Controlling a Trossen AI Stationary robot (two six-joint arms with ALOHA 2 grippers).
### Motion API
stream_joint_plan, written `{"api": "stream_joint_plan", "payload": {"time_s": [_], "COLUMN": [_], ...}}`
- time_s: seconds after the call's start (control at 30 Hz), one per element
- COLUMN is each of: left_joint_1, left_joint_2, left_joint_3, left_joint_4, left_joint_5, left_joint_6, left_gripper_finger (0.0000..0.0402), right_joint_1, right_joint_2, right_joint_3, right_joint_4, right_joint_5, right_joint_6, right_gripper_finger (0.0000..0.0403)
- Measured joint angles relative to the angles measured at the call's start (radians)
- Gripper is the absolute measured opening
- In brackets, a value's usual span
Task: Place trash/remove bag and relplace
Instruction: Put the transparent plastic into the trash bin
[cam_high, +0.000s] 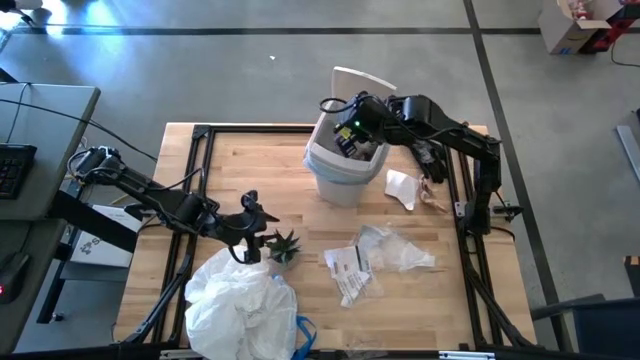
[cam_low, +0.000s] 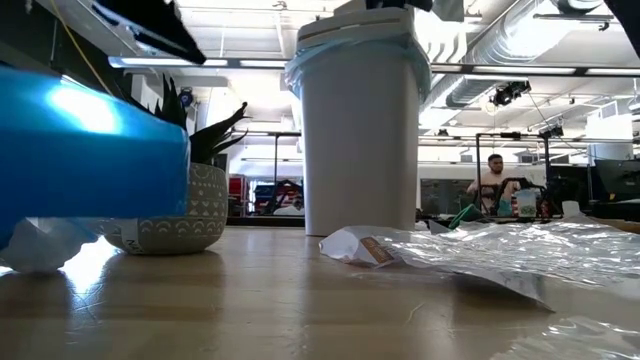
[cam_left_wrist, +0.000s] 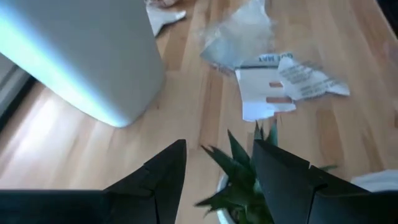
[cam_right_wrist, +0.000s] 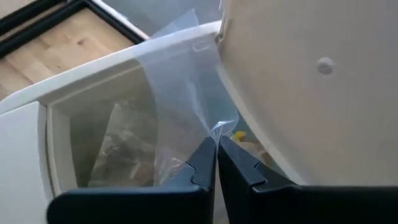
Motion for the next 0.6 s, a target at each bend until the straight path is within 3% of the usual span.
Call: {"api": "stream_joint_plan", "payload": {"time_s": [0.37,0.6], "left_joint_1": [-0.001,0.000], "left_joint_2": [-0.004,-0.007], "left_joint_3": [-0.045,-0.045], "left_joint_4": [0.065,0.167], "left_joint_5": [0.031,0.074], "left_joint_6": [-0.034,0.008], "left_gripper_finger": [0.0170,0.0170], "right_joint_1": [-0.018,0.011], "right_joint_2": [0.001,-0.002], "right_joint_3": [-0.004,-0.003], "right_joint_4": [0.009,0.086], "right_joint_5": [-0.051,-0.013], "right_joint_6": [0.023,-0.002], "right_gripper_finger": [0.0083,0.0114]}}
